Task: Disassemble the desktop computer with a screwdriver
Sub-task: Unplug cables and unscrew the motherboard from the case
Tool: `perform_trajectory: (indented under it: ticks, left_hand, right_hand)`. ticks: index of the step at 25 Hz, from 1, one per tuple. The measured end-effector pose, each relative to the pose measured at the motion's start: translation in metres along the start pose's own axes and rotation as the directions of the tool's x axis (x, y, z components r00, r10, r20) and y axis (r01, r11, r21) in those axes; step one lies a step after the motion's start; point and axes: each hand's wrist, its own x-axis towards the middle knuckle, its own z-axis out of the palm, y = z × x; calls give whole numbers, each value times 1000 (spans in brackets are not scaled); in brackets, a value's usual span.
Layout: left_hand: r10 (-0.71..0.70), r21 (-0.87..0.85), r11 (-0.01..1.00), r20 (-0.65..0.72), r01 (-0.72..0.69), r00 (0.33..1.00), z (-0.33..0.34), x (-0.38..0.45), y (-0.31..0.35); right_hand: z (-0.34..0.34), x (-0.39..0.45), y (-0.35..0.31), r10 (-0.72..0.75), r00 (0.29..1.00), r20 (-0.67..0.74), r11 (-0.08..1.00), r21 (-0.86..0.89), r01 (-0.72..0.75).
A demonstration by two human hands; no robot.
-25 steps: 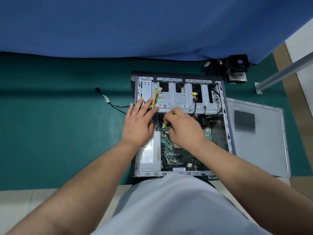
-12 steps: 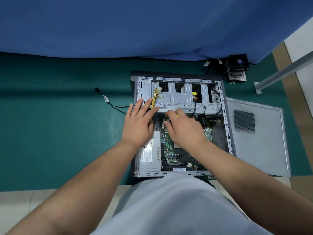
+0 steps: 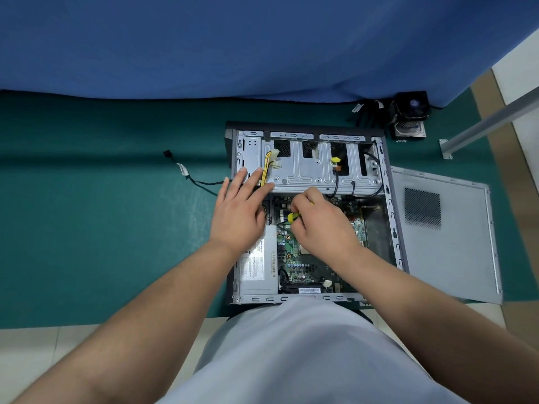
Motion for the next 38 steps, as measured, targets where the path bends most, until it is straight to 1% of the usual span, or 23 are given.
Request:
perform_trajectory:
  ticks: [3, 7, 10, 13, 15, 17, 18, 19, 20, 21, 22, 23, 24, 25, 26, 27, 28, 29, 30, 31, 33, 36, 38]
  left_hand:
    - [-2, -9, 1000, 7, 2, 1000, 0, 0, 0]
    - [-12, -13, 1000, 16, 12, 1000, -1, 0, 1]
    - [-5, -16, 1000, 19, 6, 1000, -2, 0, 0]
    - [-11, -6, 1000, 23, 11, 1000, -4, -2, 3]
    - [-6, 14, 1000, 2, 6, 1000, -6, -4, 4]
    - [35, 24, 999, -42, -34, 999, -8, -6, 9]
    - [54, -26, 998, -62, -56, 997, -9, -6, 15]
    - [50, -129, 990, -67, -58, 997, -10, -7, 24]
    - [6, -280, 960, -42, -17, 999, -11, -7, 35]
    - [-69, -439, 895, 24, 73, 997, -13, -5, 48]
    - [-158, -564, 801, 122, 199, 980, -16, -2, 62]
    - [-247, -641, 692, 222, 332, 943, -18, 2, 75]
    - [-335, -688, 555, 328, 467, 883, -19, 6, 87]
    - [-404, -722, 352, 456, 595, 793, -20, 11, 97]
    - [-419, -723, 93, 595, 684, 686, -21, 16, 105]
    - [-364, -678, -168, 717, 716, 594, -21, 17, 111]
    - [-283, -608, -370, 794, 702, 538, -21, 17, 117]
    - [-214, -546, -493, 831, 677, 514, -22, 17, 119]
    - [-174, -512, -554, 843, 657, 510, -24, 18, 120]
    - [-156, -503, -575, 842, 646, 517, -25, 19, 121]
    - [-147, -513, -568, 832, 643, 535, -23, 22, 126]
    - [-161, -506, -565, 843, 652, 513, -13, 27, 138]
    - [-183, -517, -552, 840, 654, 510, -2, 32, 147]
  right_hand:
    - [-1, -5, 3, 13, 999, -32, 1000, 13, -13]
    - [-8, -10, 7, 54, 995, -78, 995, 89, -47]
    - [-17, -18, 10, 111, 989, -98, 983, 154, -95]
    - [-29, -29, 16, 180, 972, -153, 958, 253, -138]
    - [-40, -38, 21, 232, 954, -191, 932, 324, -162]
    - [-51, -48, 26, 278, 933, -229, 907, 383, -177]
    - [-57, -54, 30, 301, 921, -249, 897, 402, -185]
    - [-63, -60, 33, 327, 907, -266, 886, 421, -196]
    - [-69, -66, 37, 355, 891, -283, 873, 441, -208]
    - [-75, -71, 41, 381, 874, -302, 859, 465, -214]
    - [-80, -76, 46, 406, 857, -316, 842, 495, -216]
    - [-86, -81, 50, 434, 840, -325, 820, 529, -219]
    - [-90, -85, 53, 461, 823, -331, 796, 564, -220]
    - [-93, -89, 55, 483, 810, -334, 775, 594, -217]
    - [-96, -92, 58, 500, 799, -335, 755, 620, -213]
    - [-96, -96, 59, 514, 793, -328, 736, 643, -212]
    - [-94, -101, 61, 523, 789, -321, 723, 657, -213]
    - [-93, -103, 63, 532, 786, -315, 714, 667, -216]
    - [-93, -104, 65, 539, 782, -312, 707, 672, -220]
    - [-93, -105, 68, 549, 776, -310, 702, 676, -226]
    - [-91, -108, 74, 560, 773, -296, 690, 683, -239]
    - [-82, -111, 92, 575, 775, -262, 668, 698, -260]
    - [-78, -112, 109, 588, 775, -230, 616, 748, -246]
